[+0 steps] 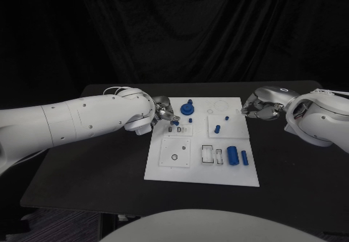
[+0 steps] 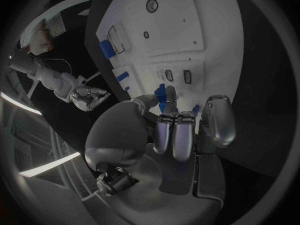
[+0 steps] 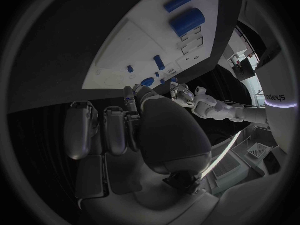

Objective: Assemble the parts on the task board

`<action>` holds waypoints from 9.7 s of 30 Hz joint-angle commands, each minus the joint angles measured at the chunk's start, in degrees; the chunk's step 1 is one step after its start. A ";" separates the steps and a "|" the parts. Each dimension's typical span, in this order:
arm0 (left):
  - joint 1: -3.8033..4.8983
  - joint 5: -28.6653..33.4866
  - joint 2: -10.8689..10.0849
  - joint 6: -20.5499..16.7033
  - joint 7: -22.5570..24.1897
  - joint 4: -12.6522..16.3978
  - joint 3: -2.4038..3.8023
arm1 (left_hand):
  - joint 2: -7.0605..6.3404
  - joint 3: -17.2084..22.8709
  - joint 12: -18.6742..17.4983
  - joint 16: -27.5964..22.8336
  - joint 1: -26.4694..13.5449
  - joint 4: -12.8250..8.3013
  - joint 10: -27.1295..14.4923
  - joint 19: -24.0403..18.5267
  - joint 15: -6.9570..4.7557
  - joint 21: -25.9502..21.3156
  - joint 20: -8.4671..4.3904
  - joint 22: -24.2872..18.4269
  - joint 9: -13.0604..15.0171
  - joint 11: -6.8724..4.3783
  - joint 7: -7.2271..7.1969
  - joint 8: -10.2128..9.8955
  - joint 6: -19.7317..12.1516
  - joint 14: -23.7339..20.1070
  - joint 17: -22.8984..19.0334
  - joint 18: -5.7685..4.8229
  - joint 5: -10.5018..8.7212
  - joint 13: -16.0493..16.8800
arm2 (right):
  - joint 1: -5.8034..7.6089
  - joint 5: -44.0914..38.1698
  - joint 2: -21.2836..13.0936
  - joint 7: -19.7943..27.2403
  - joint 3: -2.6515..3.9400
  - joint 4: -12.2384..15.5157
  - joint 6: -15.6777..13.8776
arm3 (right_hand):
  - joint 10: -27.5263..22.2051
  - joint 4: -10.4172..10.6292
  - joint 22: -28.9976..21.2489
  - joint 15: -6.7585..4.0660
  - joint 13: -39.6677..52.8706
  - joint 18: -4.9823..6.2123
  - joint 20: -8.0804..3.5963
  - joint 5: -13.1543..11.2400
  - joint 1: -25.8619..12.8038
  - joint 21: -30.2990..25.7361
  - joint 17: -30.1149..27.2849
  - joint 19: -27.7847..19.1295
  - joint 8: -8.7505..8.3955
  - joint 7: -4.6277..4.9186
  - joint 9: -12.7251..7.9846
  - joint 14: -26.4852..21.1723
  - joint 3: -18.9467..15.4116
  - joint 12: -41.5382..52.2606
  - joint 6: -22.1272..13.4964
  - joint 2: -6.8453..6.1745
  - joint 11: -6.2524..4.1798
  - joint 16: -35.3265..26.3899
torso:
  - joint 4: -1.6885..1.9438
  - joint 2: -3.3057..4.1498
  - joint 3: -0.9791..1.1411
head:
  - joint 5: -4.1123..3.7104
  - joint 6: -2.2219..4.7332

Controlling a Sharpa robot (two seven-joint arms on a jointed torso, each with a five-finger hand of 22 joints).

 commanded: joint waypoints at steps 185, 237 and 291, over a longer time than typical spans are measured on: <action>-7.25 -9.79 -2.81 -19.92 9.17 4.52 0.05 | 11.14 -28.58 0.14 0.15 -4.71 9.01 5.89 1.28 -0.64 1.75 -0.60 9.95 12.04 -0.63 -1.35 11.39 -4.74 5.95 15.09 -0.03 -6.36 14.98 | -0.32 2.62 -2.49 -1.16 0.03 1.08 -1.42 | 0.31 -0.26 10.00 0.02 6.81 0.71 -0.18 0.59 -0.27 -1.28 1.95 0.48 -0.56 0.35 -0.20 3.06 1.29 -0.75 -0.61 -0.67 0.09 -0.92 | 0.01 -0.02 0.07 | 0.64 -0.01; 2.58 -14.70 4.16 6.78 0.84 -13.09 0.03 | 7.76 -29.60 0.14 0.15 -5.98 8.93 5.89 1.86 -0.26 3.09 -0.30 10.32 6.07 -0.14 -0.71 5.03 -1.84 5.95 15.09 -0.34 -19.12 14.98 | -0.44 3.46 -2.07 -0.47 0.03 0.20 -1.53 | 0.38 0.51 10.01 0.02 6.84 0.69 -0.19 -0.04 -1.36 -1.34 2.08 0.57 -0.62 0.35 -0.22 3.14 1.22 -0.71 -0.58 -0.68 0.10 -0.85 | -0.06 -0.19 0.13 | 0.72 -0.01; -0.58 -13.87 8.54 7.94 3.77 -18.96 0.04 | 8.36 -28.87 0.14 0.15 0.65 8.74 5.89 0.78 0.16 1.25 0.08 9.83 4.00 0.30 -0.25 1.55 -2.14 5.95 15.09 0.02 -11.98 14.98 | -0.58 3.46 -2.06 -0.86 0.03 0.28 -0.79 | 0.30 0.26 9.98 -0.03 6.72 0.71 -0.21 0.29 -1.04 -1.45 1.97 0.56 -0.70 0.29 -0.24 3.13 1.52 -0.80 -0.68 -0.67 0.04 -0.95 | -0.07 -0.27 0.17 | 0.87 -0.01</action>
